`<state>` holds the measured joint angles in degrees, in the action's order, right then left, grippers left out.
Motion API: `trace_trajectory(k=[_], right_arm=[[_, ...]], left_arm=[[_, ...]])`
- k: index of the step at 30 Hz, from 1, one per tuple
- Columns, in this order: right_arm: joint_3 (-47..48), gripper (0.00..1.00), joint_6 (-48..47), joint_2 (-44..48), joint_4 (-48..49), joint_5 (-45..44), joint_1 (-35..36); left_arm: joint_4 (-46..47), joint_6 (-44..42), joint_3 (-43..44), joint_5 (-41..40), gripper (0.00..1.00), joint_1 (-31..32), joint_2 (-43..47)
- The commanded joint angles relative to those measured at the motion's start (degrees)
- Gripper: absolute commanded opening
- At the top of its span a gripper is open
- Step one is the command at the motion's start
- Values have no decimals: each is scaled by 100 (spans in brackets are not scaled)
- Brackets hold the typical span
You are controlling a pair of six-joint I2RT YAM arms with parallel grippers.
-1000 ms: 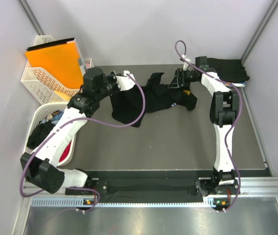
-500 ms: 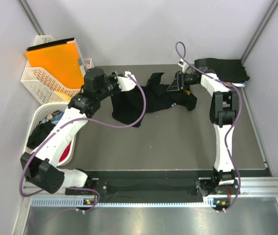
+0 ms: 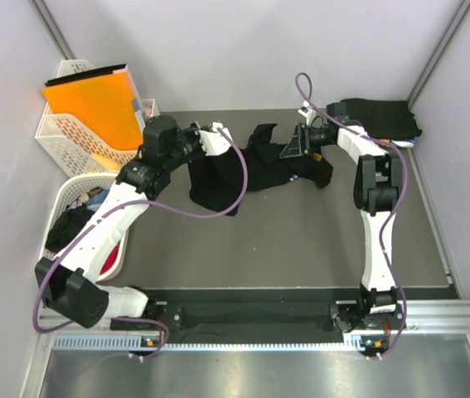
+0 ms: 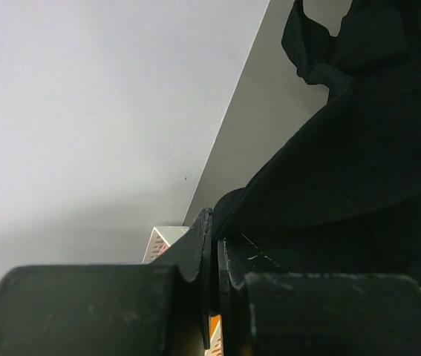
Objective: Fold and stack the t-shirts
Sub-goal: Flatten out the tshirt
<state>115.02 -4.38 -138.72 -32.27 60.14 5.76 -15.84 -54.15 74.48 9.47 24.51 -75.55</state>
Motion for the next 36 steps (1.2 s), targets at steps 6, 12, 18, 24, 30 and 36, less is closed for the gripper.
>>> trace_trajectory(k=[6,12,18,24,30,36], right_arm=[[-129,58,586,389,748,551,206],[-147,36,719,415,837,517,215],[-147,28,614,573,784,315,215],[-24,41,482,574,687,226,215],[-50,58,1061,372,1257,629,180],[-436,56,2668,187,3013,999,180]], left_arm=[[476,-52,-47,125,0,62,67],[494,-78,-91,116,0,71,75],[529,-52,-153,151,0,98,75],[529,-78,-135,178,0,115,67],[459,-113,-126,151,0,142,93],[362,-254,-153,134,0,150,128]])
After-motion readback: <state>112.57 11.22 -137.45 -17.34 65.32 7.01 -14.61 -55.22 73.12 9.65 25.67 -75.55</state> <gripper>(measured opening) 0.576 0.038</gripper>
